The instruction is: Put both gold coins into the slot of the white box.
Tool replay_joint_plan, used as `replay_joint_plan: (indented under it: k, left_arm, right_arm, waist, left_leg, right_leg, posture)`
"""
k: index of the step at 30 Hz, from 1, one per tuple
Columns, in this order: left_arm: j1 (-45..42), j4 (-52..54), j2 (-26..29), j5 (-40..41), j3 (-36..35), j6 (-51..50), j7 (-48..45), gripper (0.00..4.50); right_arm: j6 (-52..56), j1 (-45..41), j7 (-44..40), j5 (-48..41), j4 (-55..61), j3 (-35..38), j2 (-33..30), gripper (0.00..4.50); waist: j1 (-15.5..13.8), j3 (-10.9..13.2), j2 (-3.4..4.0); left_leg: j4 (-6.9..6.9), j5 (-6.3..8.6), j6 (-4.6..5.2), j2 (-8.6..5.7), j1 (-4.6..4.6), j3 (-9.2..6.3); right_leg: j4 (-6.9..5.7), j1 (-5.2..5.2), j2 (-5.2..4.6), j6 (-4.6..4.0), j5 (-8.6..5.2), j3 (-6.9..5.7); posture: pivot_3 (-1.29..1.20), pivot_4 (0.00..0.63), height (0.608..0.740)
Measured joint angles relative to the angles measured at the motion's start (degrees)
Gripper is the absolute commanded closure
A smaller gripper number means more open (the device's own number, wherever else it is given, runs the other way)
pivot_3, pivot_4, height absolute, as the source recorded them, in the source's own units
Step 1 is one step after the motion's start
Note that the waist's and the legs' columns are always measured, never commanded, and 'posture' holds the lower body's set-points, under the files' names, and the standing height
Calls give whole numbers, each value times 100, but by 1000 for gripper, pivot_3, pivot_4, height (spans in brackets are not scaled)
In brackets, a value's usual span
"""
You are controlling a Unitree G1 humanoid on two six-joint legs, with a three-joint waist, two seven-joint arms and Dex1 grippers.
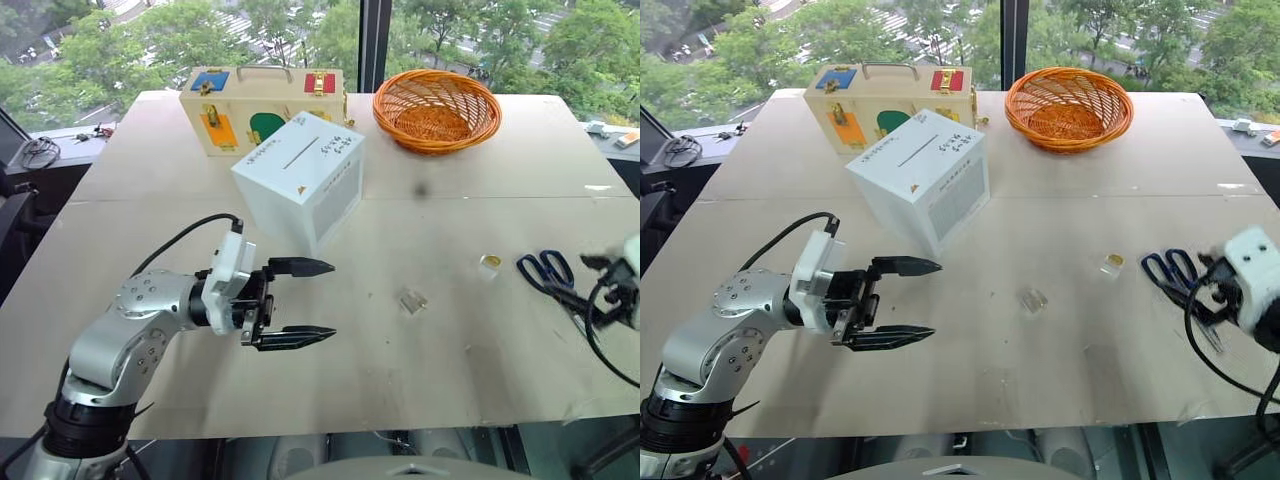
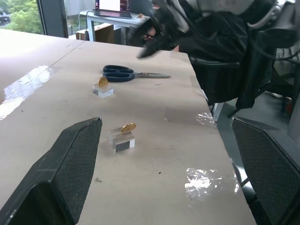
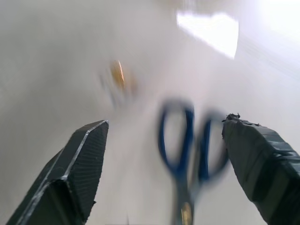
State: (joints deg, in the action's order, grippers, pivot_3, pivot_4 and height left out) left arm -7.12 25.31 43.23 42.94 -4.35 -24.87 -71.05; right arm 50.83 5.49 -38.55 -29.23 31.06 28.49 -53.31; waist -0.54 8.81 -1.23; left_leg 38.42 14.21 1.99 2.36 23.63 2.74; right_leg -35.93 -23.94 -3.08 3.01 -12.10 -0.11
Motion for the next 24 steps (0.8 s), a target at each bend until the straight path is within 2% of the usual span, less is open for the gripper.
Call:
replay_joint_plan:
  k: [1, 10, 13, 16, 24]
  left_arm:
    - [-29, -4, -6, -1, 17, 1, 2, 0]
    - [-107, 5, -5, -2, 30, -5, 56, 0]
    - [-68, 74, -6, 1, 30, -18, 153, 0]
    - [-23, 124, -5, 5, 27, -40, 228, 0]
    - [52, 332, -5, 46, 19, -140, 445, 0]
  right_arm:
    - [10, -148, -12, 12, -94, -203, -51, 1492]
    - [155, -1486, -129, 239, -1301, -1904, -47, 1492]
    - [142, -1737, -124, 340, -1659, -2148, 40, 2392]
    - [61, -1842, -148, 431, -1848, -2282, 55, 3607]
    - [-24, -1985, -313, 563, -1993, -2517, 123, 3607]
  waist:
    - [-11, 0, -1]
    - [-15, 3, 2]
    - [-26, 3, 2]
    - [-29, 3, 2]
    - [-20, 3, 2]
  left_leg:
    - [0, 0, 0, 0, 3, 1]
    - [-4, 0, 0, -5, 14, 5]
    - [-4, 0, 0, -4, 14, 6]
    - [-3, 0, 0, -5, 13, 7]
    - [-3, 0, 0, -4, 12, 6]
  right_leg:
    - [0, -1, 0, -3, 1, 0]
    - [4, -8, 0, -25, 13, 2]
    - [3, -7, 1, -25, 13, -1]
    - [3, -6, 1, -24, 13, -1]
    - [1, -7, 2, -24, 13, 0]
  posture:
    - [0, 150, 740]
    - [0, 150, 740]
    - [0, 150, 740]
    - [0, 150, 740]
    - [0, 150, 740]
